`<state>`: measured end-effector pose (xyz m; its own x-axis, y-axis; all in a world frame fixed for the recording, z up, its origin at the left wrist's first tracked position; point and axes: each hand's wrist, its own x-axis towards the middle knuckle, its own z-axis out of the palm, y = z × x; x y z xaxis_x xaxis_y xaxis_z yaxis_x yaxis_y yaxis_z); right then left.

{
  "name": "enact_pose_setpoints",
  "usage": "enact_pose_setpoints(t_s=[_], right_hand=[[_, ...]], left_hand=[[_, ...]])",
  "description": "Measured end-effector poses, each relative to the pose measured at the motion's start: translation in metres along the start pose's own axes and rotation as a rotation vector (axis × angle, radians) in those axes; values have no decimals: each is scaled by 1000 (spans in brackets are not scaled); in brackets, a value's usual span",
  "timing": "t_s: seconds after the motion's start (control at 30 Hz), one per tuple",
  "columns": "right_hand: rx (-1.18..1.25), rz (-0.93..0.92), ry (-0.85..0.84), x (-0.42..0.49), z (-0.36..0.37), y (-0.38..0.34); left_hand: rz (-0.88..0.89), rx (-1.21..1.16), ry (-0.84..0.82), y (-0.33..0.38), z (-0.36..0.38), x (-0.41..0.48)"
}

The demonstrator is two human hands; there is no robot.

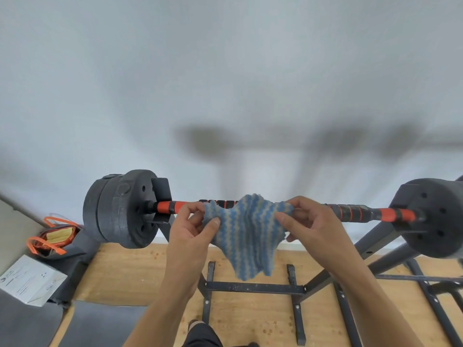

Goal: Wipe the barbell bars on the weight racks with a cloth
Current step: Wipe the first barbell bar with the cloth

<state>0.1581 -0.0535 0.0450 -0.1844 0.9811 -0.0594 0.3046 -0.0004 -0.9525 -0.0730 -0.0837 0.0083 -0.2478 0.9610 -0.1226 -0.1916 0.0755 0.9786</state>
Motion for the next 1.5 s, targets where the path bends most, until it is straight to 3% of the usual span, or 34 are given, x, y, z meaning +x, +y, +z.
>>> enact_pose_setpoints(t_s=[0.27, 0.4, 0.7, 1.07, 1.2, 1.33, 1.5], right_hand=[[-45, 27, 145, 2, -17, 6], [-51, -8, 137, 1, -7, 3], [-132, -129, 62, -5, 34, -3], [-323, -190, 102, -8, 33, -2], [-396, -183, 85, -7, 29, -1], [-328, -207, 145, -6, 26, -2], [-119, -102, 145, -2, 14, -6]], left_hand=[[79, 130, 74, 8, -5, 8], [162, 245, 126, 7, 7, 1], [125, 213, 25, 6, 44, -18], [74, 199, 13, 9, 49, -29], [74, 231, -75, 13, 44, -34], [171, 352, -162, 20, 40, -31], [262, 473, 14, 7, 33, -14]])
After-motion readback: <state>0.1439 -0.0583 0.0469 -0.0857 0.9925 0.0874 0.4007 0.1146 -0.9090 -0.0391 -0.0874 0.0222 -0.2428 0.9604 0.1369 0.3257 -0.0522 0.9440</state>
